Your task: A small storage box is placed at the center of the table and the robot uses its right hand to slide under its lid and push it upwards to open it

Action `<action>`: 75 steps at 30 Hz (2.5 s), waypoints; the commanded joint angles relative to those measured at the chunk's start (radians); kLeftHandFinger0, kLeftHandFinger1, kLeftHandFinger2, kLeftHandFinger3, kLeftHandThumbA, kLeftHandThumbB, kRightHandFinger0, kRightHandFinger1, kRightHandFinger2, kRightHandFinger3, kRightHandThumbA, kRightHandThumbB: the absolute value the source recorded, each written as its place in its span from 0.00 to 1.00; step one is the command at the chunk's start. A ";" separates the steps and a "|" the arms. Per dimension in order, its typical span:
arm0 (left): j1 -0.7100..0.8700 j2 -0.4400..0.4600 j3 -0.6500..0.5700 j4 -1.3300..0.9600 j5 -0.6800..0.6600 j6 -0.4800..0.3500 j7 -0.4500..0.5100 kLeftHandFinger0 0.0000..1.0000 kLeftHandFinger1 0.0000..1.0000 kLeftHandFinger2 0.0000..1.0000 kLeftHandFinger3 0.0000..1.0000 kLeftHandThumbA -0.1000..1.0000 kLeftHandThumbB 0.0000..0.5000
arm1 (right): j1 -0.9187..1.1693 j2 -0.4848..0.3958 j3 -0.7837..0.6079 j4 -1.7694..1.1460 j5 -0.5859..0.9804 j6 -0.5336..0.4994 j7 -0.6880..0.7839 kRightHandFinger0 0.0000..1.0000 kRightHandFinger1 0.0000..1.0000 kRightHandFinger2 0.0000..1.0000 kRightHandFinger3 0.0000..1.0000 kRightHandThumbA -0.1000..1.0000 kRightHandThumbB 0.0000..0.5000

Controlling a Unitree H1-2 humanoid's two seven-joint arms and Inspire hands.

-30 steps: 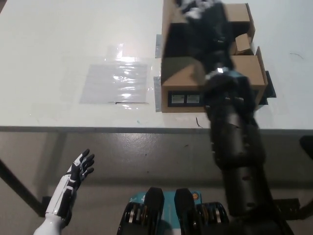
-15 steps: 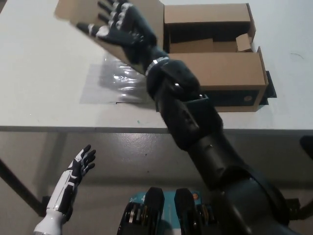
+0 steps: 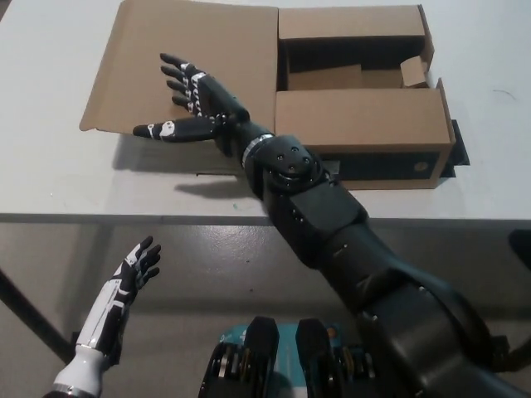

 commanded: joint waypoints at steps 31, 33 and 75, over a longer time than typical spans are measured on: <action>-0.001 0.002 0.008 0.000 -0.038 -0.015 -0.029 1.00 1.00 1.00 1.00 1.00 0.61 | 0.541 -0.414 -0.284 -1.860 0.058 0.220 0.007 1.00 1.00 1.00 1.00 1.00 0.63; 0.006 0.002 0.008 -0.004 -0.037 -0.012 -0.028 1.00 1.00 1.00 1.00 1.00 0.63 | 0.683 -0.443 -0.323 -1.906 0.125 0.191 0.000 1.00 1.00 1.00 1.00 1.00 0.61; -0.019 0.003 0.008 -0.009 -0.025 0.001 -0.023 1.00 1.00 1.00 1.00 1.00 0.60 | 1.133 -0.300 -0.256 -1.116 -0.017 -0.136 0.020 1.00 1.00 1.00 1.00 1.00 0.22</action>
